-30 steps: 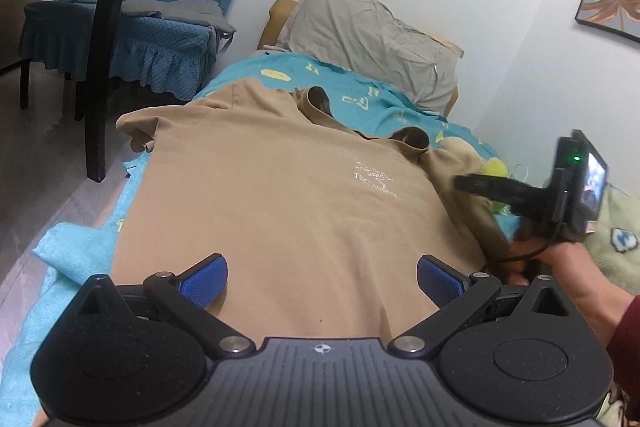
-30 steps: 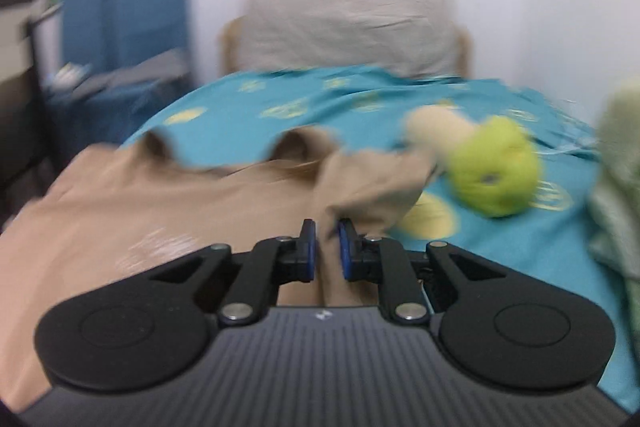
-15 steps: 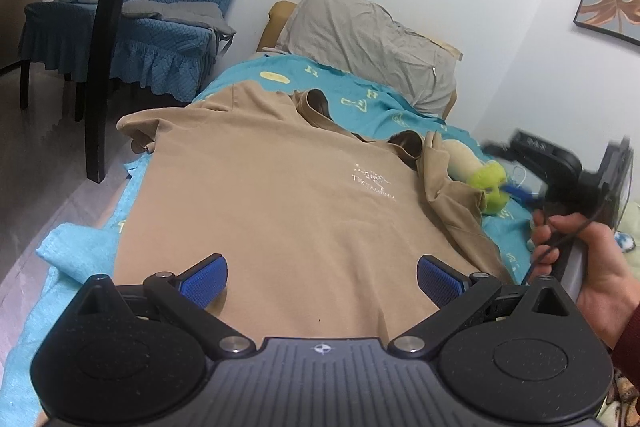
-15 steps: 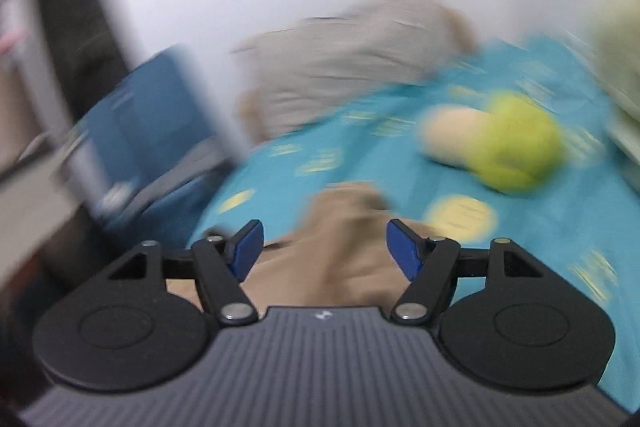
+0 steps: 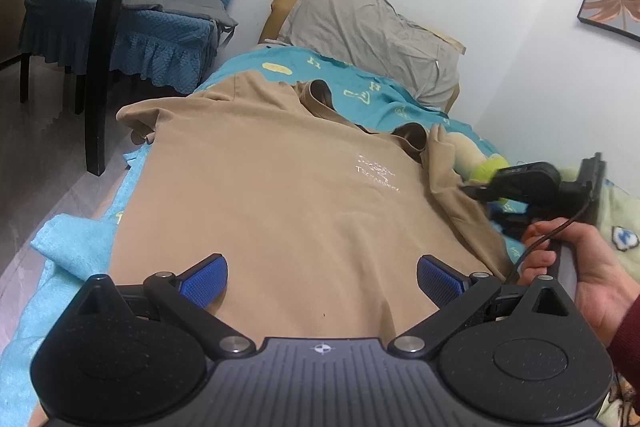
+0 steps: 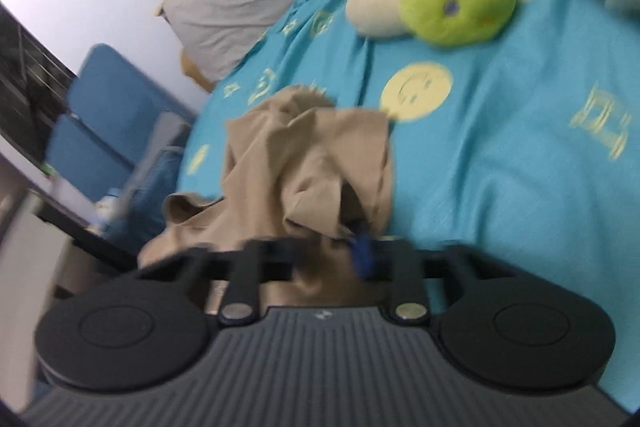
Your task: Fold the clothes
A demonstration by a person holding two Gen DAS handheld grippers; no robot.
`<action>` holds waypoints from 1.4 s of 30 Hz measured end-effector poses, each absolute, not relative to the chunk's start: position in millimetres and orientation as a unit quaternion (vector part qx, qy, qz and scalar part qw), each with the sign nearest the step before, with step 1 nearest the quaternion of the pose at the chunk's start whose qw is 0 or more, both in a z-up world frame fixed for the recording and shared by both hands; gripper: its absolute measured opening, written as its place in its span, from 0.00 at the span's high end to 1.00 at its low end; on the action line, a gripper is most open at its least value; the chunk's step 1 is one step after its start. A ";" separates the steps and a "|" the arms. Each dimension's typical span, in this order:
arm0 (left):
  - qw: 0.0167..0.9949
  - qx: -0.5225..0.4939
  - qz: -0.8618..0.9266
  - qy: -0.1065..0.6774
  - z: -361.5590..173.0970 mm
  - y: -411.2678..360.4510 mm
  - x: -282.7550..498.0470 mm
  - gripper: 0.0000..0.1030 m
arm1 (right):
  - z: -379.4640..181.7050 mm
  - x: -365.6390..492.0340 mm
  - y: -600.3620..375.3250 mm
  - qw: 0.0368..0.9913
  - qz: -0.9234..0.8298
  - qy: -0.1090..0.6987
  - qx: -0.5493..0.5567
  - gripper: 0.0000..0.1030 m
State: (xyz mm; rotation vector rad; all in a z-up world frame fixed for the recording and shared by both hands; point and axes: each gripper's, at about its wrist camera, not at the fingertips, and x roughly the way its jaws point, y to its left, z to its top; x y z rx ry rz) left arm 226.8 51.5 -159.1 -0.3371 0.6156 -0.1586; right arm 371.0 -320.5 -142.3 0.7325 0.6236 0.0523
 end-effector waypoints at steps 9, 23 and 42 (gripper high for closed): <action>0.940 -0.154 -0.080 0.295 -156.0 49.7 224.1 0.01 | -109.9 317.8 -389.9 0.904 -0.156 0.207 0.340 0.89; 0.942 -0.137 -0.077 0.296 -150.7 46.7 218.1 0.01 | -158.3 287.1 -421.4 0.788 -0.096 0.249 0.555 0.06; 0.931 -0.148 -0.085 0.321 -166.5 46.5 232.1 0.01 | -211.1 365.6 -424.6 0.846 -0.087 0.174 0.496 0.13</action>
